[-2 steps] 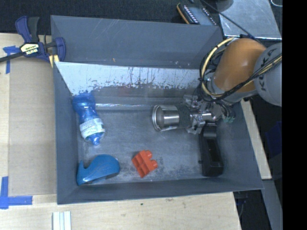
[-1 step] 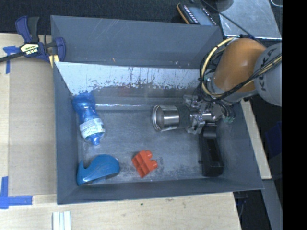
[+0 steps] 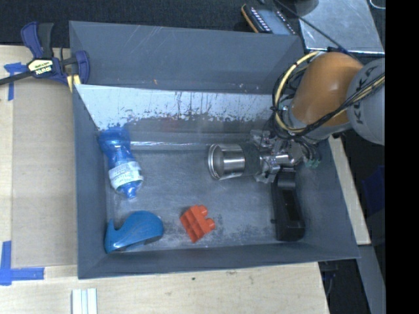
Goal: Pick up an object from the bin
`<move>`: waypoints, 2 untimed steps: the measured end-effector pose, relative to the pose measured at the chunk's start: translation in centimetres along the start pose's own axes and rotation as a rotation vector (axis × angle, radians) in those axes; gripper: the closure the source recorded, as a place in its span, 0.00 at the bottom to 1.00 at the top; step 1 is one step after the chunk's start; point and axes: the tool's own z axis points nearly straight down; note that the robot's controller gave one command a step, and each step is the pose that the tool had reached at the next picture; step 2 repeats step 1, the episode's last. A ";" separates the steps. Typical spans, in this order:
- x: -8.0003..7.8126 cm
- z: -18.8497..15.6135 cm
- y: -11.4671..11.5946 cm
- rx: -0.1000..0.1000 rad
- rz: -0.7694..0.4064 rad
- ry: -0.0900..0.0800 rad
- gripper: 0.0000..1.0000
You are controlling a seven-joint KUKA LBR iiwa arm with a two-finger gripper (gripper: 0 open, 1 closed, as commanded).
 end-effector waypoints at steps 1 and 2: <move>0.0 -0.1 0.0 0.000 0.000 0.001 1.00; 0.0 -0.1 0.0 0.000 0.000 0.001 1.00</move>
Offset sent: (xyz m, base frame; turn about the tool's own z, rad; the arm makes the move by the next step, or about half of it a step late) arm 0.0000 0.0002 0.0907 0.0000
